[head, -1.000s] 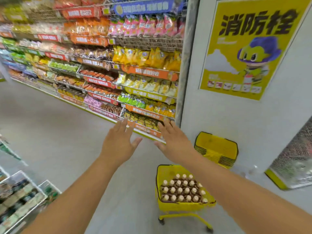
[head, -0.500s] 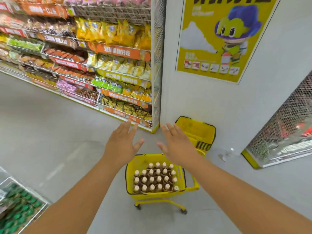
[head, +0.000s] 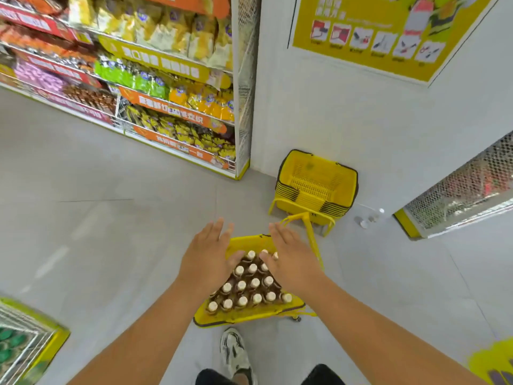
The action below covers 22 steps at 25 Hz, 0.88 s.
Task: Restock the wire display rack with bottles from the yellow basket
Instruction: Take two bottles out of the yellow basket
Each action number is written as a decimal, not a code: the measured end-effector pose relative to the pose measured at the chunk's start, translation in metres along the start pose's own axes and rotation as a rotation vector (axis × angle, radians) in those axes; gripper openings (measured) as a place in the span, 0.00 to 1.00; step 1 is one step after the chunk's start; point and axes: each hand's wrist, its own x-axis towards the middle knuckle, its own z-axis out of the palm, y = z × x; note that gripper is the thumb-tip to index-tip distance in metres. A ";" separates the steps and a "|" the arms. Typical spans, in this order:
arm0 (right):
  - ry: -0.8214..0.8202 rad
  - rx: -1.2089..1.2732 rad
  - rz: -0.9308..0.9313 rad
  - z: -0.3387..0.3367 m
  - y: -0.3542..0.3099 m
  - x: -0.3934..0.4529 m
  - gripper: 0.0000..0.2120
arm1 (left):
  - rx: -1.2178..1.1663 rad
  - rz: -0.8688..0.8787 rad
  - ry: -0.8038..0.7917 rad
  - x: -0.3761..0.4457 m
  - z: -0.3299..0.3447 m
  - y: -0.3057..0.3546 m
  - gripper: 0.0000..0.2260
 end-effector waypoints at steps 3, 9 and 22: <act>-0.091 0.026 0.030 0.048 0.016 0.033 0.36 | -0.034 -0.031 -0.089 0.031 0.049 -0.019 0.41; -0.237 -0.007 0.032 0.156 0.061 0.092 0.36 | -0.032 -0.104 -0.187 0.084 0.154 -0.055 0.36; -0.286 -0.049 -0.153 0.326 0.135 0.202 0.34 | 0.104 -0.145 -0.308 0.152 0.353 -0.093 0.33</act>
